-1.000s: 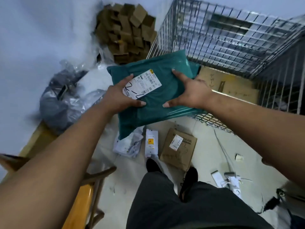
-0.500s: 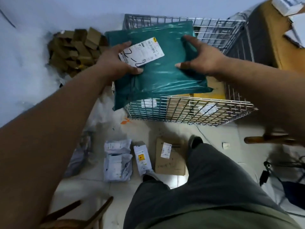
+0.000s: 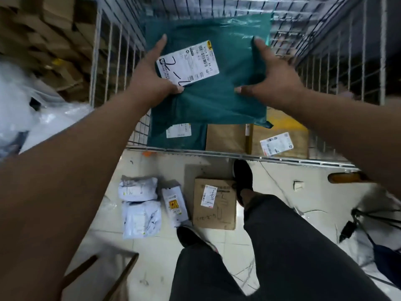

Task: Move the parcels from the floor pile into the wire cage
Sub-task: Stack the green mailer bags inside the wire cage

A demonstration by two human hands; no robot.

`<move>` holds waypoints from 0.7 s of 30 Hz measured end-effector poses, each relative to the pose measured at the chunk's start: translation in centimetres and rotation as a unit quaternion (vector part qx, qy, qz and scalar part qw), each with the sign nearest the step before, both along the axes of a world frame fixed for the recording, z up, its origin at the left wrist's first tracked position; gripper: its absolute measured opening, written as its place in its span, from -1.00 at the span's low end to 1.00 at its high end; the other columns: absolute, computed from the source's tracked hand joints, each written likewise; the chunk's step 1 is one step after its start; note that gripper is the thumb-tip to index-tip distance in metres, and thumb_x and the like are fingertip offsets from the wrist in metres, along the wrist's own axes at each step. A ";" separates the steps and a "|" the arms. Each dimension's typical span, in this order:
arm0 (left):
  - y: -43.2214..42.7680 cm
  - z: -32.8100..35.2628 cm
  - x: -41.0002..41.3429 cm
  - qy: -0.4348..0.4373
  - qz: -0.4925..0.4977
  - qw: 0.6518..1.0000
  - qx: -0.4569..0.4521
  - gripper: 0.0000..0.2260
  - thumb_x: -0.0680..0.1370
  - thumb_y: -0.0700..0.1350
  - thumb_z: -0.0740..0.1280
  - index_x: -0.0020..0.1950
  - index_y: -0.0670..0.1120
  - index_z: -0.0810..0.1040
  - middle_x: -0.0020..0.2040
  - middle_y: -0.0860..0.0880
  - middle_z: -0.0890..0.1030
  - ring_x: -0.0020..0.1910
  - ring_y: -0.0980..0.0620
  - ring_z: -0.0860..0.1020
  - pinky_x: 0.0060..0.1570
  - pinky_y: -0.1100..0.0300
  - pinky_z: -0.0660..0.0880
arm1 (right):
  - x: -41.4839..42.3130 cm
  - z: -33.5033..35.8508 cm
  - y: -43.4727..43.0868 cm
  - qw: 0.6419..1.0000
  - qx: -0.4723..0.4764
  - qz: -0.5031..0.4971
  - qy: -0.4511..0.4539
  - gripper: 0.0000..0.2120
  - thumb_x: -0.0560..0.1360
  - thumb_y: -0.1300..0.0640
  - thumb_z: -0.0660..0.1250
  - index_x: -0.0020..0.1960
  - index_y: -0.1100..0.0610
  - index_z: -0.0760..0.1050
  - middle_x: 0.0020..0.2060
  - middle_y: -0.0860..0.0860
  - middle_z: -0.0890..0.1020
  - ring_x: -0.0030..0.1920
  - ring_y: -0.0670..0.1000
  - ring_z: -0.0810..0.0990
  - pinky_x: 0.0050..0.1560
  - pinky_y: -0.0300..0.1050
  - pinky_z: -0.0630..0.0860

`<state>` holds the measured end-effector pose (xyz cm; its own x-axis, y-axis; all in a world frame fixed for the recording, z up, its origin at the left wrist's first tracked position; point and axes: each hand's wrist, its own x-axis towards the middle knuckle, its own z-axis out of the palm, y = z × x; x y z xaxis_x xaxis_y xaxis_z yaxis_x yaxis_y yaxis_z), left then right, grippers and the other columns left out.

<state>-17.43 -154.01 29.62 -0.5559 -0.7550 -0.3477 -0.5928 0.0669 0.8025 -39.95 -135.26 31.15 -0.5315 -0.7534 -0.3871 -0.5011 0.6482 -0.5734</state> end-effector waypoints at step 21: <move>-7.3 -24.9 2.7 -0.266 -0.044 0.962 0.043 0.19 0.29 -0.13 0.69 0.61 0.41 -0.04 0.42 -0.31 0.33 0.38 -0.32 0.42 0.49 -0.10 0.32 | 5.4 -28.1 -5.2 0.969 0.129 0.078 -0.194 0.14 0.46 -0.06 0.54 0.53 -0.44 -0.36 0.50 0.20 0.16 0.38 0.26 0.44 0.41 0.02 0.39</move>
